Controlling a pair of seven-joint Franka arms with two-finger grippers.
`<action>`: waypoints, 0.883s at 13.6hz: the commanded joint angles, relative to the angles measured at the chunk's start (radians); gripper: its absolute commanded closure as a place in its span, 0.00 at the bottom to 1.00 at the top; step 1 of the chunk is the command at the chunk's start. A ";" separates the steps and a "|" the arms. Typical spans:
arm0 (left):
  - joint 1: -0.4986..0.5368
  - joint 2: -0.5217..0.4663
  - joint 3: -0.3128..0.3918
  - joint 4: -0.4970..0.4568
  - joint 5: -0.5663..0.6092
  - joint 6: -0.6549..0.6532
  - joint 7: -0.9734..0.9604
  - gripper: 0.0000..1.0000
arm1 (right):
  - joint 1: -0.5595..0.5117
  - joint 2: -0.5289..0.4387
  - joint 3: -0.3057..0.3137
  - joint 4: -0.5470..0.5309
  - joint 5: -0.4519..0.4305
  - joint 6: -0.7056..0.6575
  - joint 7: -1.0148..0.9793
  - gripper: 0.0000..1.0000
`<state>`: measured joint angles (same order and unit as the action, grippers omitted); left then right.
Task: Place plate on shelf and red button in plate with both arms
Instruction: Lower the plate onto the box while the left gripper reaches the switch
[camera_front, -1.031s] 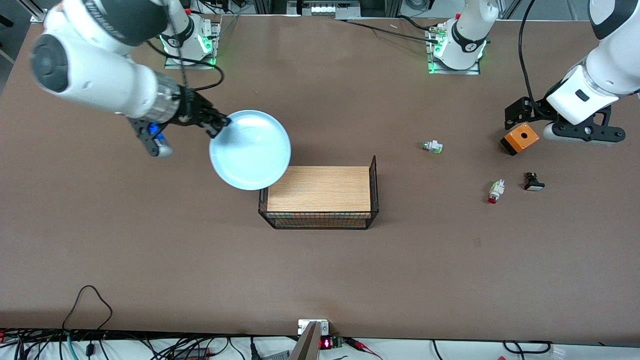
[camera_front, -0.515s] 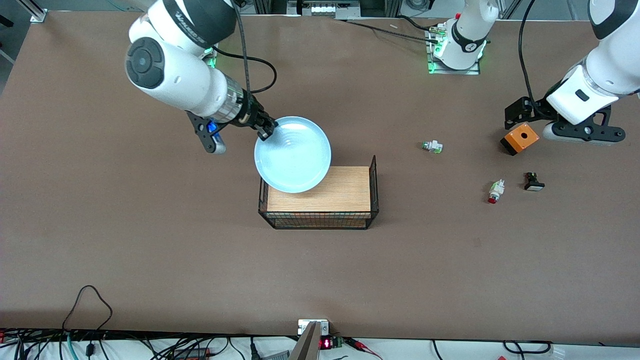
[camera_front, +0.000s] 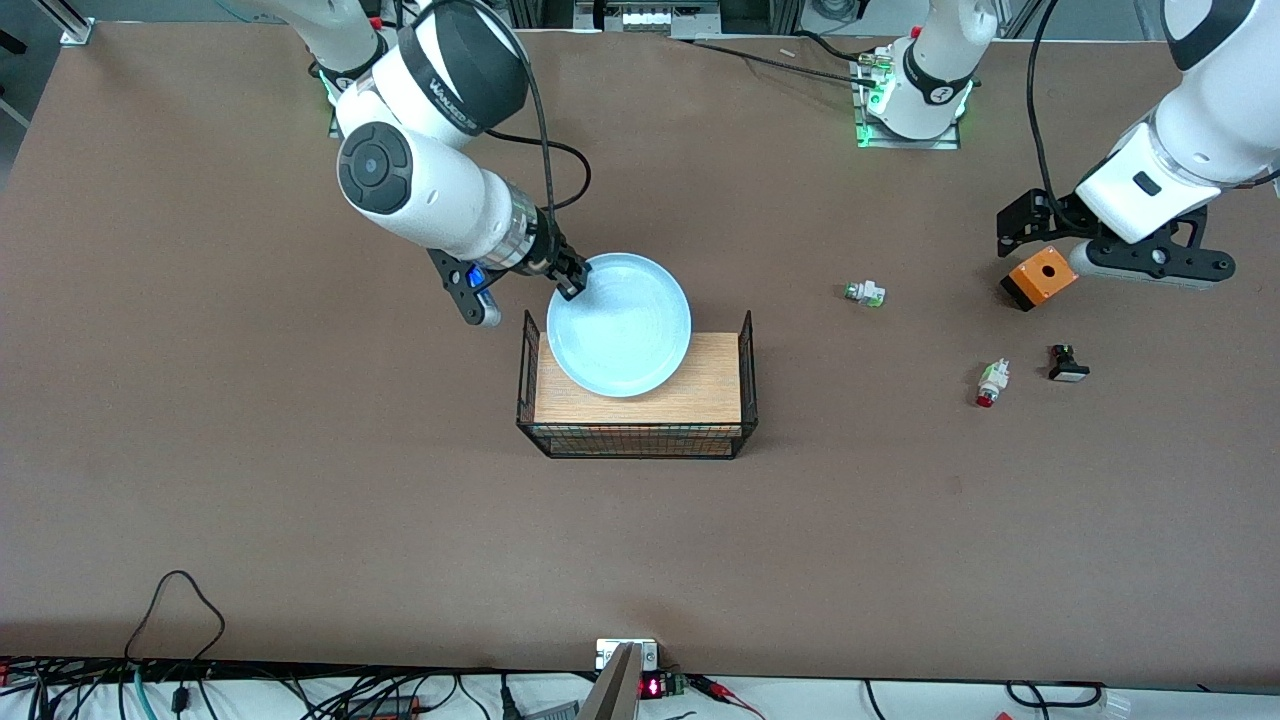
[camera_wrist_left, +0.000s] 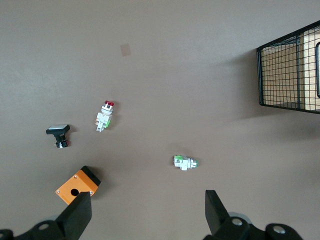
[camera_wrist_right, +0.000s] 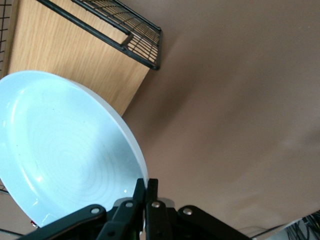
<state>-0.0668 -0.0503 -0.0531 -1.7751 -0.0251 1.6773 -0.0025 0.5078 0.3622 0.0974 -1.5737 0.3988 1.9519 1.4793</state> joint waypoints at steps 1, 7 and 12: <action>-0.005 0.026 -0.005 0.043 0.034 -0.027 -0.013 0.00 | 0.017 0.009 -0.013 -0.009 -0.033 0.039 0.003 1.00; 0.002 0.046 -0.004 0.043 0.033 -0.027 -0.020 0.00 | 0.017 0.029 -0.016 -0.019 -0.084 0.144 -0.011 1.00; 0.036 0.285 0.002 0.039 0.111 0.024 0.030 0.00 | 0.043 0.049 -0.016 -0.031 -0.086 0.159 -0.011 1.00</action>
<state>-0.0411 0.1080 -0.0439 -1.7766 0.0257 1.6781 -0.0044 0.5278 0.4077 0.0913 -1.5979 0.3280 2.0833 1.4728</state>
